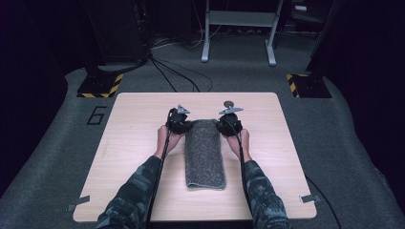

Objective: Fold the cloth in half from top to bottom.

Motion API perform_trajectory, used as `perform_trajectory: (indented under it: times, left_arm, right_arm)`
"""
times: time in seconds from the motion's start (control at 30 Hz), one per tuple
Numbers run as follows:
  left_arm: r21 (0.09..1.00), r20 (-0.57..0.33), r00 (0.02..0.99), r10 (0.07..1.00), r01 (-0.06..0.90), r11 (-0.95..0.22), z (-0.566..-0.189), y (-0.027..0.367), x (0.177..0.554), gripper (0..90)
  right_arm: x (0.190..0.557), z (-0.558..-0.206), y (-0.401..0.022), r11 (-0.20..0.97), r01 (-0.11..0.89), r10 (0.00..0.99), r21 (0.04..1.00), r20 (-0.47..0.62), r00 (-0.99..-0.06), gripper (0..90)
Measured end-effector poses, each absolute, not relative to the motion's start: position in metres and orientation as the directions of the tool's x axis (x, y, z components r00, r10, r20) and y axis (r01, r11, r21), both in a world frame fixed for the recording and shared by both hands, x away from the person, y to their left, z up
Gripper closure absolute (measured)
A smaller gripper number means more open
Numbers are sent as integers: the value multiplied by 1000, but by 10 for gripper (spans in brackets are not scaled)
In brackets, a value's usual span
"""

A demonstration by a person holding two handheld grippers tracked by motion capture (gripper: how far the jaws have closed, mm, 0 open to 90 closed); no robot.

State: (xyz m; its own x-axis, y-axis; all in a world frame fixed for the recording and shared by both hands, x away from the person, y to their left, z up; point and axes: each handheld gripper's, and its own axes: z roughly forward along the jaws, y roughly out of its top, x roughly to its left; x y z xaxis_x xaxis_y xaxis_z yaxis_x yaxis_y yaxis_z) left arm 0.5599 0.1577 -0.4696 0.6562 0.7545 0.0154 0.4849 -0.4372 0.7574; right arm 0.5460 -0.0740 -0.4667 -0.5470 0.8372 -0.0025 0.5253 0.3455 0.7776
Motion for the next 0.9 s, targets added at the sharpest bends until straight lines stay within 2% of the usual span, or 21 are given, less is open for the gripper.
perform_trajectory:
  times: [0.67,0.9]
  left_arm:
    - [818,61,658,750,398,-416,-432,161,559,839]
    - [827,31,673,739,397,-397,-433,164,549,837]
  right_arm:
    - [544,-429,-78,313,423,834,850,-33,-551,857]
    - [535,-430,-82,312,410,821,857,-25,-571,857]
